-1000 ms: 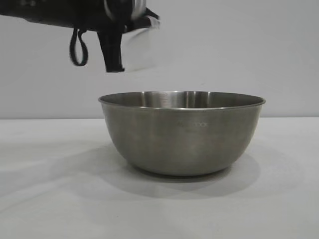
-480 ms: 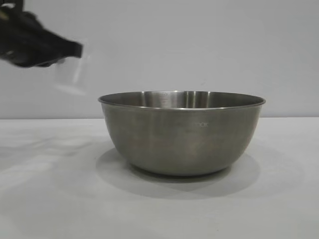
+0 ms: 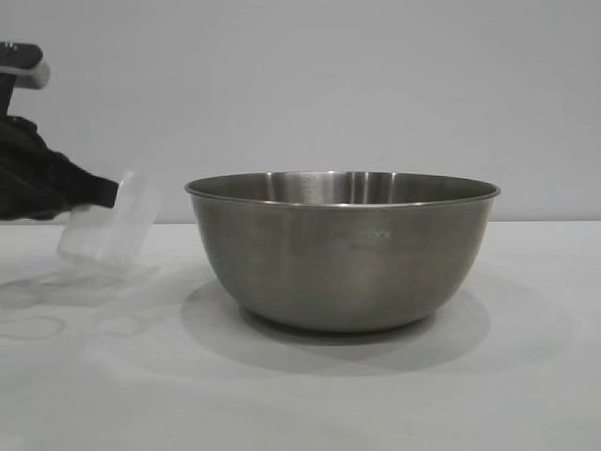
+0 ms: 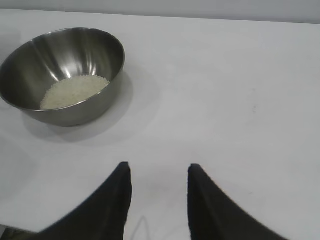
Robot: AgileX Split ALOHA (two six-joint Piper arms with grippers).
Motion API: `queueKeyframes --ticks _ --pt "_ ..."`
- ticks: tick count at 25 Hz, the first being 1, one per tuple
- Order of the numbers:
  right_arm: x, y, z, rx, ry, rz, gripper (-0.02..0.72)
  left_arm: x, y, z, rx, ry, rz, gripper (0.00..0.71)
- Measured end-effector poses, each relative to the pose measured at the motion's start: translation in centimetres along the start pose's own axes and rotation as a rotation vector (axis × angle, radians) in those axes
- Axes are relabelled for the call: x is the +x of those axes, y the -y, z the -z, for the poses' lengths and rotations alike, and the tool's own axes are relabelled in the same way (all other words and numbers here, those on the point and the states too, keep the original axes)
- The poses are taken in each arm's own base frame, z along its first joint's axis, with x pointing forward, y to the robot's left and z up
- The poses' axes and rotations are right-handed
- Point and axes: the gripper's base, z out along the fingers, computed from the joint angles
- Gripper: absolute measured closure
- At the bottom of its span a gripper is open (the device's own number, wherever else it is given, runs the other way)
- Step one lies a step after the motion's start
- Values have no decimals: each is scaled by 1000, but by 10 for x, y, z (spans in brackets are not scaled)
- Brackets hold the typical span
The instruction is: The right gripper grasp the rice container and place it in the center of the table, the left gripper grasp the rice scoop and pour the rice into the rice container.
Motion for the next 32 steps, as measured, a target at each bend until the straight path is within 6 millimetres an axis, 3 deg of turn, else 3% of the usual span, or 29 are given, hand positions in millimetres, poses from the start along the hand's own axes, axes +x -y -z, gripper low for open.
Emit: queueKeyframes --ticks 2,3,10,14,17,21,26,32 --pt "0 0 0 2 0 1 476 5 0 6 1 -26 -1 660" --pt "0 0 0 2 0 1 476 8 0 8 2 -38 -2 604" --pt "0 0 0 2 0 1 476 25 -5 31 -51 -126 49 604" --pt "0 0 0 2 0 1 476 25 -33 40 -205 -125 226 604" --pt "0 0 0 2 0 1 476 27 -56 42 -168 -116 327 604" --pt "0 0 0 2 0 1 476 27 -78 48 -95 -105 318 604" --pt "0 0 0 2 0 1 476 3 -86 54 -109 -17 294 604" --pt "0 0 0 2 0 1 476 -64 -88 78 -100 200 207 604"
